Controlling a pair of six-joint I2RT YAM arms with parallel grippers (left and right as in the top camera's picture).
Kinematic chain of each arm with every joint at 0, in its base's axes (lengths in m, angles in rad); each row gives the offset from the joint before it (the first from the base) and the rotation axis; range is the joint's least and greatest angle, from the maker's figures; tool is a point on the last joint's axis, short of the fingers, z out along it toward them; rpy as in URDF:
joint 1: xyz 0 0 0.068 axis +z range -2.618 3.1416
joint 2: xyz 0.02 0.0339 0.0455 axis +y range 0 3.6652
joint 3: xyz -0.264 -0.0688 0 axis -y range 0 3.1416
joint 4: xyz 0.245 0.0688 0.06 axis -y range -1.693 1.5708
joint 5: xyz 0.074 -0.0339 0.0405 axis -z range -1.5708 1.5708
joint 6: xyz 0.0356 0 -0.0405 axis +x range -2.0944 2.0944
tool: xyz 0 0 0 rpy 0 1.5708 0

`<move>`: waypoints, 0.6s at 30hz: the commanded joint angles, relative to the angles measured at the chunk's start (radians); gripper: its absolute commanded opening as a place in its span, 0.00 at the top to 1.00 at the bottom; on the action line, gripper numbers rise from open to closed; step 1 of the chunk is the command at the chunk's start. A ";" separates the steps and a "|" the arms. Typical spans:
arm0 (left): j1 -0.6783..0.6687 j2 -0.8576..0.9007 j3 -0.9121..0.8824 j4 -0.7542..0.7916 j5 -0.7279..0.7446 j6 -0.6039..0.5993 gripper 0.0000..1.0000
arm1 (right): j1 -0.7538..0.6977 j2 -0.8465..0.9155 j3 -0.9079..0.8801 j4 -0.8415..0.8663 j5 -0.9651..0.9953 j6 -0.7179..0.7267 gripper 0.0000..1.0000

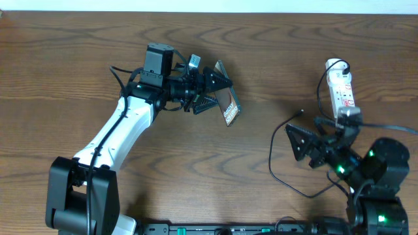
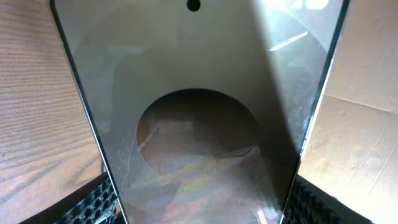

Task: Plug charger to phone and switch on socket
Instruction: 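Move the right gripper toward the phone and grasp its edge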

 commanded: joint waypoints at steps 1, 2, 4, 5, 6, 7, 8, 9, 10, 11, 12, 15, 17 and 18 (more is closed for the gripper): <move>0.008 -0.001 0.021 0.005 0.043 -0.010 0.41 | 0.093 0.027 0.107 -0.022 0.165 -0.050 0.06; 0.008 -0.001 0.021 0.005 0.043 -0.010 0.40 | 0.129 0.037 0.134 -0.040 0.209 -0.050 0.04; 0.008 -0.001 0.021 0.005 0.043 -0.010 0.41 | 0.212 0.066 0.192 -0.090 0.288 -0.050 0.01; 0.008 -0.001 0.021 0.005 0.043 -0.010 0.41 | 0.257 0.085 0.224 -0.118 0.322 -0.050 0.01; 0.008 -0.001 0.021 0.005 0.042 -0.010 0.41 | 0.304 0.109 0.253 -0.142 0.354 -0.050 0.01; 0.008 -0.001 0.021 0.005 0.042 -0.010 0.41 | 0.357 0.140 0.283 -0.167 0.397 -0.050 0.01; 0.008 -0.001 0.021 0.005 0.042 -0.010 0.41 | 0.396 0.166 0.305 -0.185 0.433 -0.052 0.01; 0.008 -0.001 0.021 0.005 0.042 -0.010 0.41 | 0.451 0.203 0.329 -0.207 0.482 -0.064 0.01; 0.008 -0.001 0.021 0.005 0.042 -0.010 0.41 | 0.497 0.233 0.342 -0.218 0.521 -0.077 0.04; 0.008 -0.001 0.021 0.005 0.042 -0.010 0.41 | 0.540 0.260 0.346 -0.219 0.558 -0.080 0.06; 0.008 -0.001 0.021 0.005 0.042 -0.010 0.41 | 0.582 0.284 0.346 -0.214 0.595 -0.079 0.08; 0.008 -0.001 0.021 0.005 0.042 -0.010 0.41 | 0.692 0.352 0.346 -0.205 0.707 -0.054 0.01; 0.008 -0.001 0.021 0.005 0.043 -0.010 0.41 | 0.761 0.399 0.346 -0.195 0.826 -0.006 0.01; 0.008 -0.001 0.021 0.005 0.043 -0.010 0.41 | 0.795 0.423 0.346 -0.188 0.890 0.009 0.01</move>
